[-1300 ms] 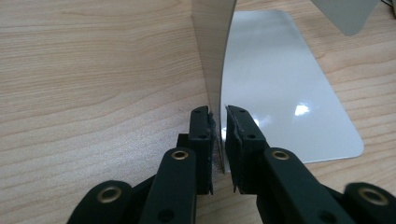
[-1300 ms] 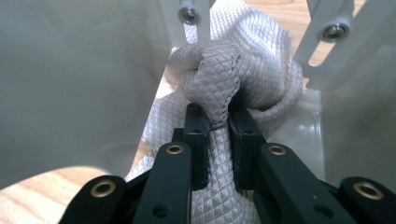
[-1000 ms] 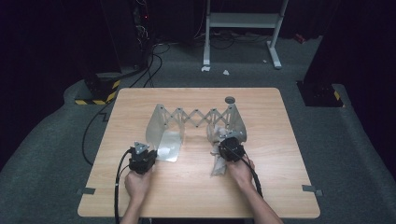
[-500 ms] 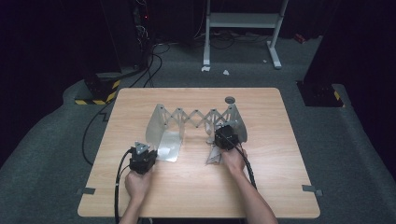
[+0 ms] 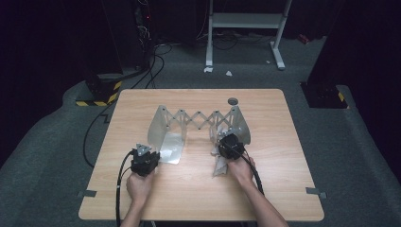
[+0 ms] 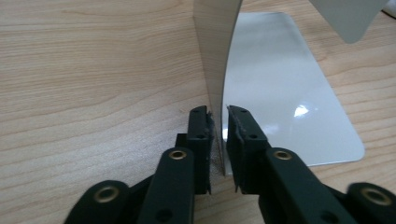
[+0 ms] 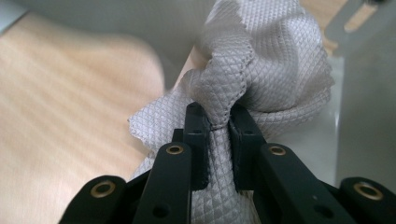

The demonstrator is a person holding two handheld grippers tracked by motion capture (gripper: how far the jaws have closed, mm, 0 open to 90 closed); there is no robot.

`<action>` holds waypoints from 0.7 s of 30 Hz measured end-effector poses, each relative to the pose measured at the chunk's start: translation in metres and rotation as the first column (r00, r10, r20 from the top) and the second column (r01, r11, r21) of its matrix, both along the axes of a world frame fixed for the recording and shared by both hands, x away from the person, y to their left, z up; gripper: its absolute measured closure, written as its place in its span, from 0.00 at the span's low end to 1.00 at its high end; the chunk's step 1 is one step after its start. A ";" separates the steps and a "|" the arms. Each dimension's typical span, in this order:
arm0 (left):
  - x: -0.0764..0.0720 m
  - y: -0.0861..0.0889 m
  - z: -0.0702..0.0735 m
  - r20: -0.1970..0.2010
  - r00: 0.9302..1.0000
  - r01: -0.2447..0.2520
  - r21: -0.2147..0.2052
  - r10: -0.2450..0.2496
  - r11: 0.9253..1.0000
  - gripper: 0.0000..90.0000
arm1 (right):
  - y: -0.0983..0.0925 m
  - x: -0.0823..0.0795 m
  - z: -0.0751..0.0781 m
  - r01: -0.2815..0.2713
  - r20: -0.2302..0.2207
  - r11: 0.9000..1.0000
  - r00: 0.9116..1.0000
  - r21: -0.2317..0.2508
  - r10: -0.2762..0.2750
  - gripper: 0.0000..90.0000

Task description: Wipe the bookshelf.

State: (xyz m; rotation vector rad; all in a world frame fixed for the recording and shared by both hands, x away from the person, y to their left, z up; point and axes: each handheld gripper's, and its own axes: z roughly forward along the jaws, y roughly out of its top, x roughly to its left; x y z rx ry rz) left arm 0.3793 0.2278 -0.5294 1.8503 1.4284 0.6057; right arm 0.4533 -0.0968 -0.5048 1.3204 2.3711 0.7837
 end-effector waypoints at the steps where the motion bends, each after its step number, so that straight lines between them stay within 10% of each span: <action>1: 0.000 -0.001 0.000 -0.001 1.000 0.007 0.009 -0.007 1.000 0.84 | 0.001 0.006 0.000 0.006 -0.004 1.000 1.000 0.015 -0.006 0.89; 12: 0.000 -0.002 0.000 0.002 1.000 0.008 0.025 -0.008 1.000 0.80 | 0.001 0.038 -0.003 0.098 0.010 0.993 0.995 0.069 -0.099 0.86; 21: 0.001 -0.002 0.000 0.000 1.000 -0.015 0.011 0.015 1.000 0.87 | -0.001 0.022 -0.003 0.049 0.018 0.999 0.999 0.024 -0.049 0.88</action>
